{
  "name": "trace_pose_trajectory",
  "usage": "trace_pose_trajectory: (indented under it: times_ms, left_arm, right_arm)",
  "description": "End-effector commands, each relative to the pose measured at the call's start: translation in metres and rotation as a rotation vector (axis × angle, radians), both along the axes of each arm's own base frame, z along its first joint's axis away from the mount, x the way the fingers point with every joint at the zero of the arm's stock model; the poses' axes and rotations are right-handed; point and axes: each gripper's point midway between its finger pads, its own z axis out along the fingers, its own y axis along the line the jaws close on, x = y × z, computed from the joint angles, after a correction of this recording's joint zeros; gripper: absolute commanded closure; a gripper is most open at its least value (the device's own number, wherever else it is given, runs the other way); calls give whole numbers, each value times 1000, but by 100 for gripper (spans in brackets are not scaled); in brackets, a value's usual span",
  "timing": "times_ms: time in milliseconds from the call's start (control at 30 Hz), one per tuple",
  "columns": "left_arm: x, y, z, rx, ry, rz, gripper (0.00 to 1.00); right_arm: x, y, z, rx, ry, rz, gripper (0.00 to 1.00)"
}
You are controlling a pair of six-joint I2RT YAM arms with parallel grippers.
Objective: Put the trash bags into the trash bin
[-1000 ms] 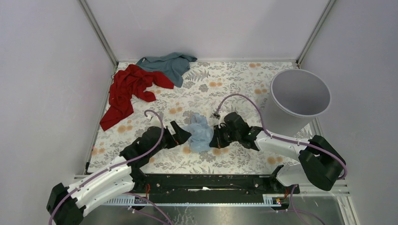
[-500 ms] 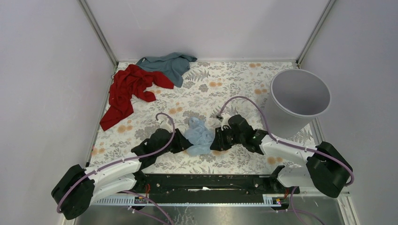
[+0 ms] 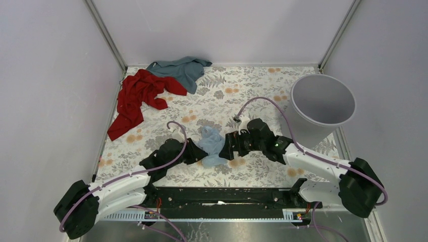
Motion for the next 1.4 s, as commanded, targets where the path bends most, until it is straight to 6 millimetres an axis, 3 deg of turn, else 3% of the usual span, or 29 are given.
trace_pose_trajectory:
  times_ms: [0,67,200,300,400,533,700,867,933,1000,1067,1200,1367]
  left_arm:
    - [1,-14,33,-116,-69,-42,74]
    - [0,-15,39,-121,-78,-51,68]
    - [-1,-7,44,-66,-85,-43,41]
    - [-1,10,42,-13,-87,15,25]
    - [-6,24,46,-19,-90,58,14]
    - [-11,27,50,-104,-86,89,11]
    - [-15,19,38,-168,-48,77,12]
    - [-23,-5,33,-230,-36,-49,13]
    - [-22,-11,31,-222,-27,-76,19]
    - [-20,-12,28,-202,-16,-74,34]
    - [-15,-11,32,-191,-35,-57,42]
    - [-3,4,44,-116,-96,15,74]
    - [-1,7,63,-64,-169,-18,100]
  right_arm:
    - [38,23,4,32,-26,-127,1]
    - [47,28,-3,26,-3,-168,14]
    - [53,21,-7,39,-21,-236,58]
    - [50,6,-16,-12,-60,-228,74]
    - [40,-5,-23,-21,-66,-173,82]
    - [33,-14,-26,35,-39,-127,85]
    - [32,-22,-36,46,8,-130,86]
    - [30,-20,-35,59,19,-124,85]
    - [30,-18,-35,64,24,-115,85]
    - [29,-18,-36,64,30,-109,85]
    - [28,-18,-36,57,30,-103,85]
    - [23,-21,-33,46,16,-80,84]
    - [4,-17,-17,104,21,14,65]
